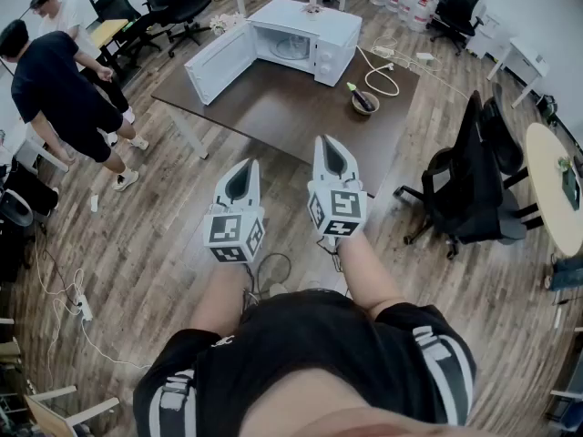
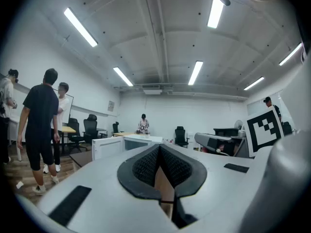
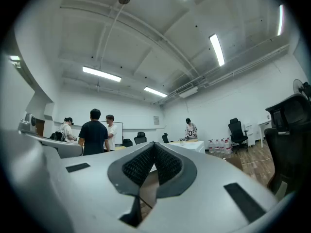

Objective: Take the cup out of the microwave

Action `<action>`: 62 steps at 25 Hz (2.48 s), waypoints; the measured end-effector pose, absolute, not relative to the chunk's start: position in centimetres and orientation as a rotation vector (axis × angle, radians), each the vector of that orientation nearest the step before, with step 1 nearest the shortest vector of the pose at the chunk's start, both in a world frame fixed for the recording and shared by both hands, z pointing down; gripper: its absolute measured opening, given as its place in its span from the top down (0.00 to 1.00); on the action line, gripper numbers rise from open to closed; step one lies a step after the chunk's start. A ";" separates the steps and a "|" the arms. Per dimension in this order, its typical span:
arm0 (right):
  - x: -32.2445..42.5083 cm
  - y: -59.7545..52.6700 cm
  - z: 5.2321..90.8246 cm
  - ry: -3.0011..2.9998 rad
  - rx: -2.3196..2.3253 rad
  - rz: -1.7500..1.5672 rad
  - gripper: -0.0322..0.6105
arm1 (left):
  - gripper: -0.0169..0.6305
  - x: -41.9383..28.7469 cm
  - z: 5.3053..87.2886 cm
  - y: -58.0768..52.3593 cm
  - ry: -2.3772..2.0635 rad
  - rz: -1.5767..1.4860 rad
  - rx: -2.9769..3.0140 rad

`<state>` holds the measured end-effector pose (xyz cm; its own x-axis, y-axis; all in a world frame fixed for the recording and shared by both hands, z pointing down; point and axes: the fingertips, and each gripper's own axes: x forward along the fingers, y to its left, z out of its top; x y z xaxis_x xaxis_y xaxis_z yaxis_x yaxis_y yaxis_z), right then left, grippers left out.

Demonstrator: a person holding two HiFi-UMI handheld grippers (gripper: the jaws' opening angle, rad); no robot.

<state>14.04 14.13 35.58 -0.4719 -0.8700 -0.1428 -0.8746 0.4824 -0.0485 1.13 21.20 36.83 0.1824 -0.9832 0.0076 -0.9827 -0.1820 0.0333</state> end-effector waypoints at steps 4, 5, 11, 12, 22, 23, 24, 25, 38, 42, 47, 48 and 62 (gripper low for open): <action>13.5 14.7 35.2 2.554 -1.511 0.042 0.95 | 0.97 0.5 36.9 21.6 -1.986 -0.027 2.395; 13.4 14.8 35.2 2.552 -1.513 0.043 0.95 | 0.97 0.3 36.8 21.7 -1.985 -0.026 2.399; 11.5 15.5 35.6 2.548 -1.537 0.051 0.95 | 0.97 -0.9 37.0 22.4 -1.965 -0.025 2.441; 11.1 15.6 35.7 2.547 -1.541 0.053 0.95 | 0.97 -1.3 37.2 22.4 -1.957 -0.028 2.445; 8.0 15.6 37.0 2.525 -1.587 0.039 0.95 | 0.97 -4.3 39.0 22.5 -1.901 0.011 2.480; 7.7 15.5 37.0 2.518 -1.582 0.040 0.95 | 0.97 -4.8 39.2 22.3 -1.903 0.013 2.474; 7.4 15.2 37.0 2.510 -1.574 0.041 0.95 | 0.97 -5.4 39.4 22.0 -1.904 0.011 2.467; 7.0 15.0 37.0 2.504 -1.566 0.042 0.95 | 0.97 -6.0 39.5 21.7 -1.905 0.007 2.461; 4.5 0.7 37.2 2.485 -1.535 0.044 0.95 | 0.97 -9.4 39.1 8.0 -1.993 0.013 2.497; 3.6 -6.5 37.0 2.488 -1.528 0.038 0.95 | 0.97 -9.8 38.9 0.7 -1.987 0.029 2.494; 3.0 -16.3 37.5 2.507 -1.534 0.017 0.95 | 0.97 -10.0 39.1 -9.4 -1.978 0.068 2.489; 3.2 -18.3 37.6 2.510 -1.538 0.007 0.95 | 0.97 -10.0 39.1 -11.5 -1.976 0.072 2.487; 3.2 -33.6 38.3 2.543 -1.597 -0.028 0.95 | 0.97 -9.3 39.4 -28.4 -1.898 0.116 2.469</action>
<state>3.22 -33.59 38.32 -0.4274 -0.8977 -0.1074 -0.8951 0.4368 -0.0891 -9.33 -28.40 39.40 0.2555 -0.9639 0.0749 -0.9658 -0.2579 -0.0251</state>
